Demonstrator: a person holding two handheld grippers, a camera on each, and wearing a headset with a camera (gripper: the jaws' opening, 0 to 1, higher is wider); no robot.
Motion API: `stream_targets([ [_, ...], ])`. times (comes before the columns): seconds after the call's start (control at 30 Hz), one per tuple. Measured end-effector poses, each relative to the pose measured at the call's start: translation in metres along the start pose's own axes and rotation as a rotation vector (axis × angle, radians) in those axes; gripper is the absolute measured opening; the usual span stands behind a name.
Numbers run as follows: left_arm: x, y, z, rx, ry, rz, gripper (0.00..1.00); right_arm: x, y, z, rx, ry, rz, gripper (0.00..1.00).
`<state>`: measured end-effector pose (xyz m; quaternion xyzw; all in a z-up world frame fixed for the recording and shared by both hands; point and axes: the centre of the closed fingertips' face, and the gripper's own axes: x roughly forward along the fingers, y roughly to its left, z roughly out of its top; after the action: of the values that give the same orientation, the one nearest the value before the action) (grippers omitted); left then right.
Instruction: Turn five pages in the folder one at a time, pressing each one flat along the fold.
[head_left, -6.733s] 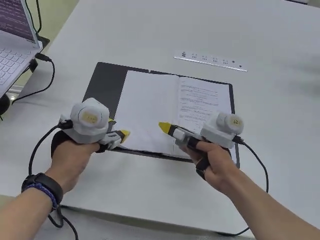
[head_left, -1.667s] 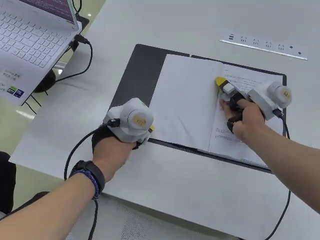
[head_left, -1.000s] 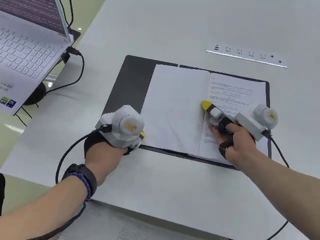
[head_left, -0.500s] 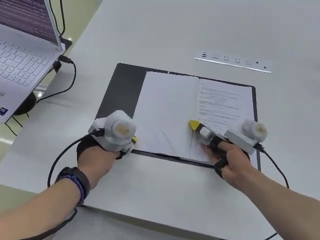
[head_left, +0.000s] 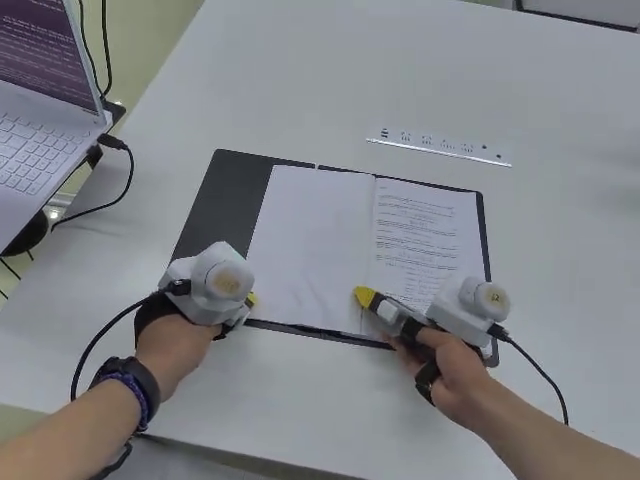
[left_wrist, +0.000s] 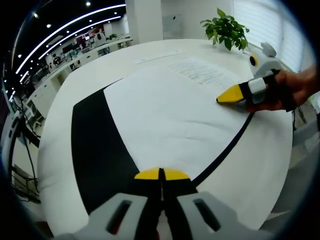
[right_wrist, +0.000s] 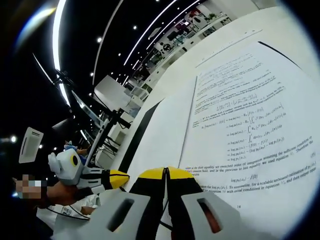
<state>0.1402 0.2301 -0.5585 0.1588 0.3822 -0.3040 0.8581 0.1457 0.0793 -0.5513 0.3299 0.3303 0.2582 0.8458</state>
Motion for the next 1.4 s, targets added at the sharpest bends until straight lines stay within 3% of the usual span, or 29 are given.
stream_targets([
  [0.43,0.000,-0.001,0.000,0.020,-0.005,0.003,0.00,-0.011,0.006,-0.016,0.010,0.014,-0.001,0.00],
  [0.83,0.000,-0.001,0.000,0.055,-0.003,0.022,0.00,-0.016,0.008,-0.019,0.037,0.013,-0.018,0.00],
  [0.97,0.001,-0.001,0.000,0.059,0.016,0.025,0.00,-0.017,0.010,-0.019,0.038,0.017,-0.027,0.00],
  [1.1,0.001,0.000,0.000,0.027,0.028,0.023,0.00,-0.020,0.006,-0.011,0.102,-0.031,-0.059,0.00],
  [1.2,0.001,0.001,-0.002,-0.063,0.051,0.023,0.00,-0.026,0.010,-0.006,0.113,-0.059,-0.063,0.00],
  [1.27,0.001,0.002,0.000,-0.086,0.053,0.023,0.00,-0.029,0.012,-0.002,0.100,-0.070,-0.064,0.00],
  [1.33,-0.003,0.002,0.006,-0.095,0.026,0.022,0.00,-0.032,0.013,0.001,0.095,-0.078,-0.064,0.02],
  [1.4,-0.008,-0.001,0.020,-0.163,-0.035,0.005,0.00,-0.039,0.015,0.007,0.077,-0.089,-0.066,0.04],
])
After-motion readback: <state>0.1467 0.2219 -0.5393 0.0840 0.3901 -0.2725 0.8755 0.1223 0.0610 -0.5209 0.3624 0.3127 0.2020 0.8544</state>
